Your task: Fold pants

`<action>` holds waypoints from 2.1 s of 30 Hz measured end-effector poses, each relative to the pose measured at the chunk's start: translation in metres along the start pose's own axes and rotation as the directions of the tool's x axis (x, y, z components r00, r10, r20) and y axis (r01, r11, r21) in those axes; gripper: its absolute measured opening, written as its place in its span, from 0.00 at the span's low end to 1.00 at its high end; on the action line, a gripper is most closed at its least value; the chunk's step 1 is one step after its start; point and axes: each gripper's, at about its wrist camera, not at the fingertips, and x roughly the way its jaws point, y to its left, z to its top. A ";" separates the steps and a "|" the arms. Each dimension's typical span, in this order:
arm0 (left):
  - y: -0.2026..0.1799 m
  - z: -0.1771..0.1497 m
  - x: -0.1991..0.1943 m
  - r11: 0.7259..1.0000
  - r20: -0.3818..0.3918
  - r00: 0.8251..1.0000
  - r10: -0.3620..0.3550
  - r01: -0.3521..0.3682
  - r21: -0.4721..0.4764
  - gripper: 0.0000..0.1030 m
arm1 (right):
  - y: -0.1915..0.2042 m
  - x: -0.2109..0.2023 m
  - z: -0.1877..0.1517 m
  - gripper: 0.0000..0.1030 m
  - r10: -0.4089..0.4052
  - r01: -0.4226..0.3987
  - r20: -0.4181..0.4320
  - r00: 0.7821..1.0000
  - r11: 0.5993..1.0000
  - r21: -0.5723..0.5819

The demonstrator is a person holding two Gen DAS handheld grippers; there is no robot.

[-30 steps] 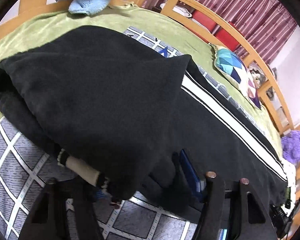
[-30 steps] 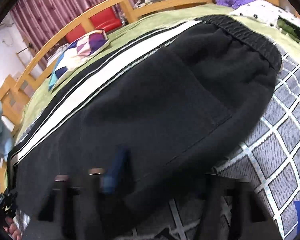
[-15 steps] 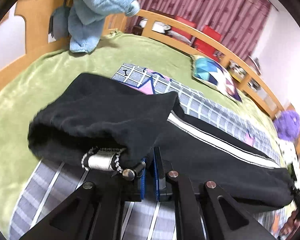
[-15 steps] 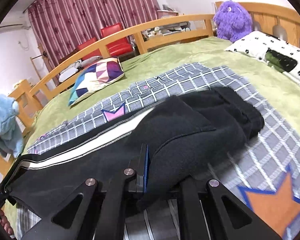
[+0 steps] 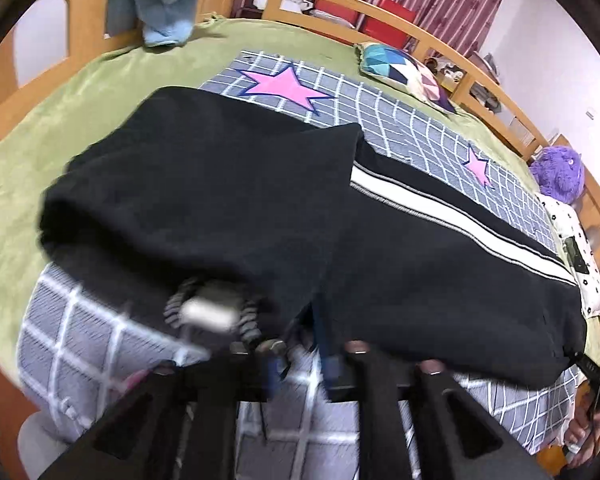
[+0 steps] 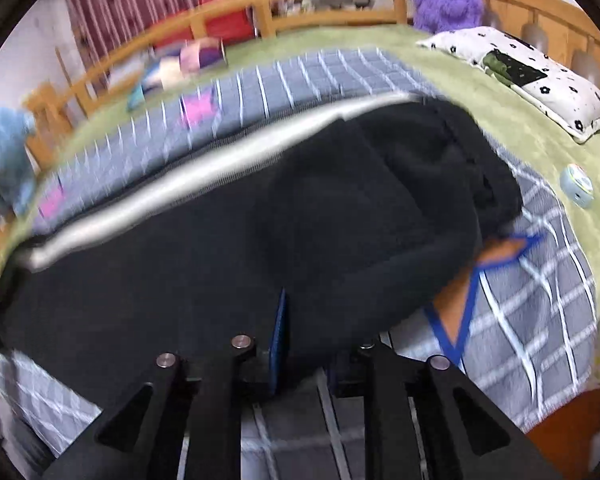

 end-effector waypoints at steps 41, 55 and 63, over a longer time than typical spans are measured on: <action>0.038 0.176 0.035 0.957 0.248 0.925 0.288 -0.280 -0.068 0.47 | 0.005 -0.029 -0.016 0.33 -0.096 0.090 0.073 0.993 0.993 0.083; 0.020 0.172 0.018 0.903 0.246 0.869 0.429 -0.417 -0.100 0.67 | -0.078 -0.031 -0.004 0.52 -0.032 -0.004 0.133 0.991 0.965 0.264; 0.018 0.172 0.019 0.921 0.270 0.880 0.390 -0.368 -0.130 0.77 | -0.091 0.003 0.014 0.61 0.021 -0.059 0.122 0.992 0.948 0.314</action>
